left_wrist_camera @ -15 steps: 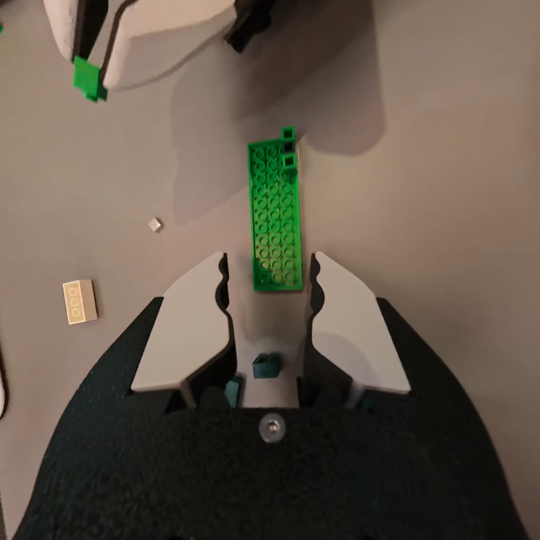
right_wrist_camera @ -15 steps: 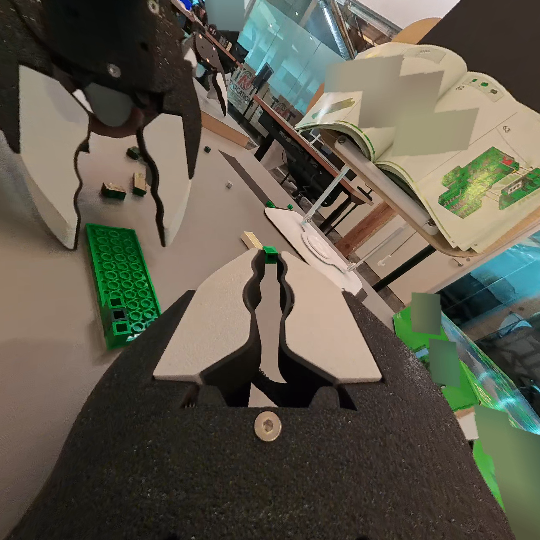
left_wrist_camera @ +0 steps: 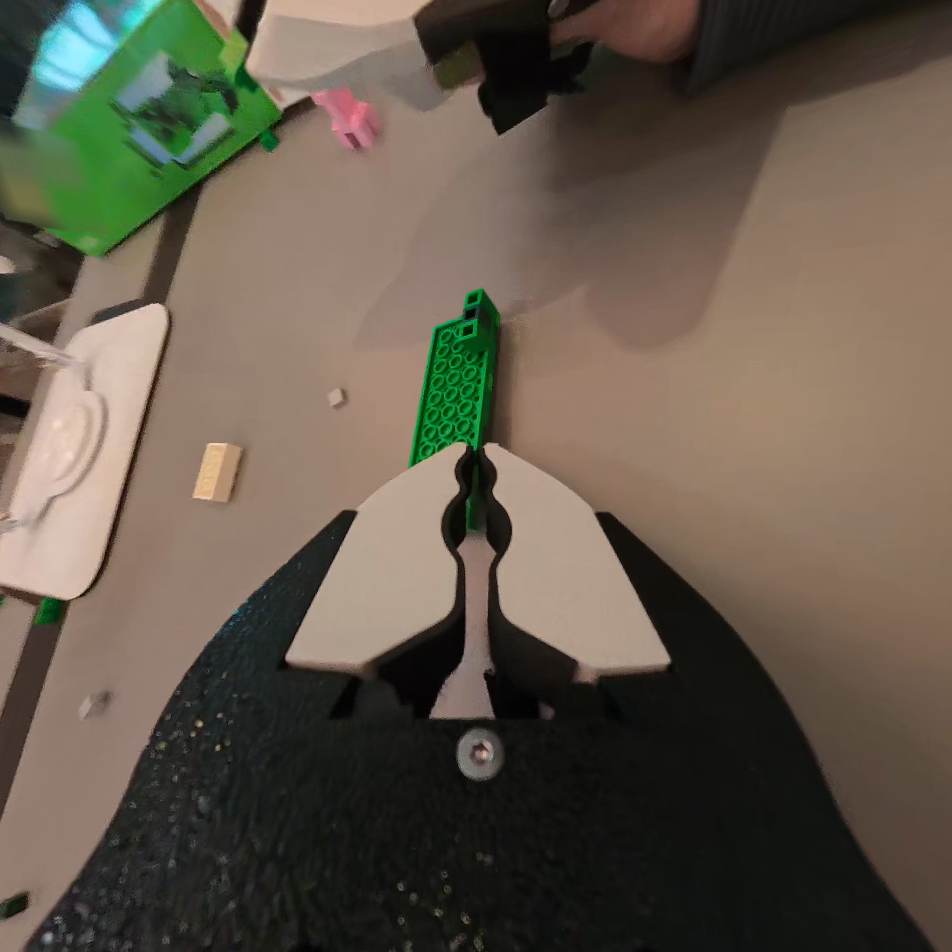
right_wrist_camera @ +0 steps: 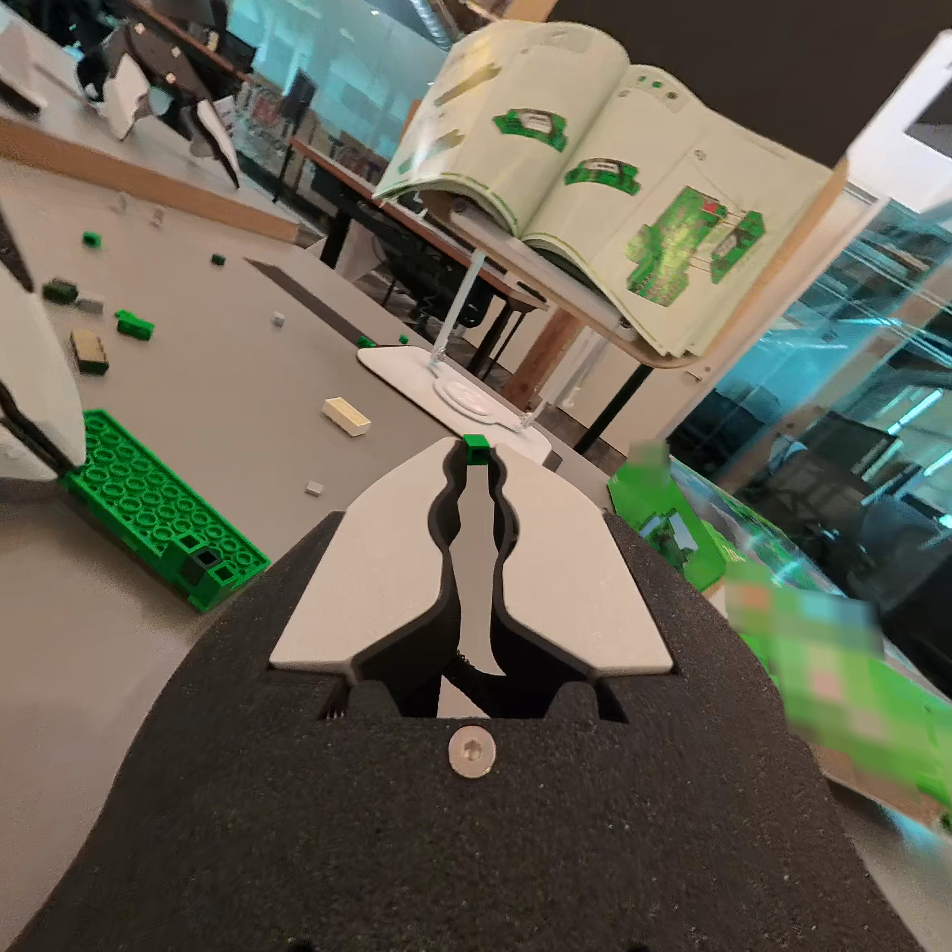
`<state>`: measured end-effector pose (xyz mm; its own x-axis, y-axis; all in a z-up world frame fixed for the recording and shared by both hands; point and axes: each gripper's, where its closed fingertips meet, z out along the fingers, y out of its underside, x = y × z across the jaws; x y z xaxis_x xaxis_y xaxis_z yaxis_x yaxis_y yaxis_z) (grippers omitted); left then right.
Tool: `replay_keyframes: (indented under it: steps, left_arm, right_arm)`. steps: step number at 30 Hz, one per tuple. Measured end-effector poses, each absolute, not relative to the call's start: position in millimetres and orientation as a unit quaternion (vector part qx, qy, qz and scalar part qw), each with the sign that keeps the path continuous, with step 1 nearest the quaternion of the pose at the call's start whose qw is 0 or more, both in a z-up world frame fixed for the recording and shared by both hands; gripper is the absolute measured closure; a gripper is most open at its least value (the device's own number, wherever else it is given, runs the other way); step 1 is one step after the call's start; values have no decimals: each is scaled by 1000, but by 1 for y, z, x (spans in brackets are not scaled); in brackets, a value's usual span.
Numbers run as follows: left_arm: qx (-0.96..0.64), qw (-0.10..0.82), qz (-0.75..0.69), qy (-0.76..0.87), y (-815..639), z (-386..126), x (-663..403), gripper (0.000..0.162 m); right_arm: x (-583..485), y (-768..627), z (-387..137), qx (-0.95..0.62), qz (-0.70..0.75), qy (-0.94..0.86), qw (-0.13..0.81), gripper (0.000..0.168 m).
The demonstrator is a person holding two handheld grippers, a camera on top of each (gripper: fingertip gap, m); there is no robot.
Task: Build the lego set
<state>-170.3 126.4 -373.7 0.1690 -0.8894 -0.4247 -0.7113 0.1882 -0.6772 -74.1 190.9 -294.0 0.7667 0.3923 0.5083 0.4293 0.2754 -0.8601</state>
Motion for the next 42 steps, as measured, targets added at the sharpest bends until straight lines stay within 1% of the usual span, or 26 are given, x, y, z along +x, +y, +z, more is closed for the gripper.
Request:
replay_keyframes:
  steps: [4,5,9,11,12,14,17,19,22,28,30,32,34,36,42]
  left_arm:
    - [-625,472,-70,618,127,-366,-176,153]
    - [-626,485,-71,607,127,-363,-177,147]
    - [-615,560,-97,547,128,-339,-185,141]
    - [-614,577,-120,524,131,-331,-190,138]
    - [-618,574,-133,521,133,-330,-192,135]
    - [-629,542,-173,530,134,-332,-192,122]
    - [-654,444,-251,559,129,-344,-189,112]
    - [-676,383,-269,569,129,-356,-190,107]
    - [-708,322,-247,578,135,-374,-195,106]
    - [-736,254,-199,596,134,-392,-197,107]
    - [-728,259,-191,606,131,-391,-193,116]
    - [-725,259,-172,615,130,-392,-191,121]
    - [-729,254,-171,613,127,-393,-187,121]
    - [-730,247,-178,611,123,-393,-183,128]
    - [-725,261,-182,611,122,-393,-177,129]
  right_arm:
    - [-68,185,-287,-614,1,-286,736,161]
    - [-66,185,-285,-615,-1,-273,740,161]
    - [-62,190,-282,-629,-11,-213,748,161]
    - [-62,195,-279,-629,-26,-189,754,161]
    - [-62,197,-278,-628,-33,-181,756,161]
    - [-64,204,-278,-630,-37,-170,757,161]
    - [-75,210,-279,-626,-16,-194,755,161]
    - [-78,210,-279,-622,-2,-202,756,161]
    - [-77,211,-279,-625,21,-195,756,161]
    - [-76,211,-278,-625,34,-188,757,161]
    - [-77,210,-278,-625,34,-190,757,161]
    - [-79,210,-279,-625,34,-195,755,161]
    - [-80,210,-280,-625,35,-199,754,161]
    - [-82,210,-280,-626,41,-203,752,161]
    - [-88,206,-282,-626,64,-215,747,161]
